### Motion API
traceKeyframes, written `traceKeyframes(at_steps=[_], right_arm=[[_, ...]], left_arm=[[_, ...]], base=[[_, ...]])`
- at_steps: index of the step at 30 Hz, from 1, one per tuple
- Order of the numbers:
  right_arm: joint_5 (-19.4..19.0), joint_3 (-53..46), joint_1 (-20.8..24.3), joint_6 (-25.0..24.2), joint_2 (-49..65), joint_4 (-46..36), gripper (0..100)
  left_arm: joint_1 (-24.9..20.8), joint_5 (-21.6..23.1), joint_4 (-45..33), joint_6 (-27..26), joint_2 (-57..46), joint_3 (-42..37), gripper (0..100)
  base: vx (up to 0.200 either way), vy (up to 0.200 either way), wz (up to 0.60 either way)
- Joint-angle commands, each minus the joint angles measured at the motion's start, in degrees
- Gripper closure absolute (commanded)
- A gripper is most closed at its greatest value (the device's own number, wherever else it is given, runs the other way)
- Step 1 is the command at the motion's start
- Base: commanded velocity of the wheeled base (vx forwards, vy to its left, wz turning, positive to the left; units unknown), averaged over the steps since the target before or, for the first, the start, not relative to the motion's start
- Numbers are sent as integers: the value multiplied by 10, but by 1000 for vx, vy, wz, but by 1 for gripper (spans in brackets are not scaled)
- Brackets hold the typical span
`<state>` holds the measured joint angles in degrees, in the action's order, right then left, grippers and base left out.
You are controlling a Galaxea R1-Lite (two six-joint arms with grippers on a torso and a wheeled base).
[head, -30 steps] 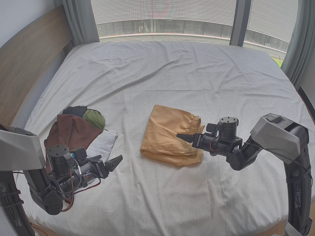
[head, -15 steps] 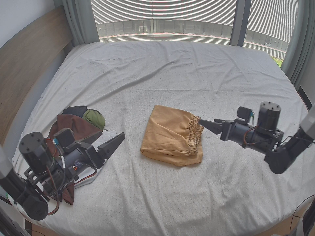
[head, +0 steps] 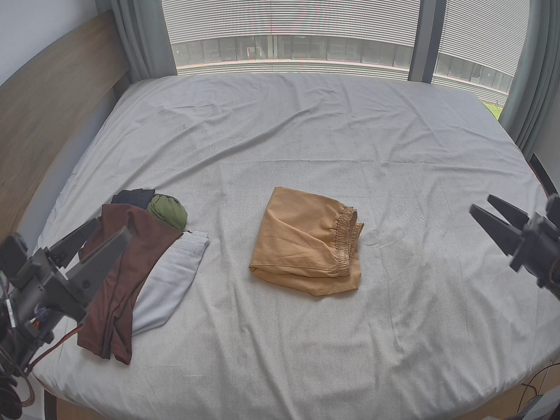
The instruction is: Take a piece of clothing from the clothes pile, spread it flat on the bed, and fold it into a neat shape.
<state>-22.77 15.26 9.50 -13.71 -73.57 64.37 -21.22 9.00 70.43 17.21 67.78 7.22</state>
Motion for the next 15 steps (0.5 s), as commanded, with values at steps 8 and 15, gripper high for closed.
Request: traceKeyframes(at_steps=[8,15], right_arm=[[-52,-152,-91,2,488,-224,0],[-53,-146,-72,-1,698,-463,0]], left_arm=[[60,-6,-406,0,-418,35,0],[76,-4,-438,-1,-476,-8,0]], base=[[0,0,0],[0,0,0]])
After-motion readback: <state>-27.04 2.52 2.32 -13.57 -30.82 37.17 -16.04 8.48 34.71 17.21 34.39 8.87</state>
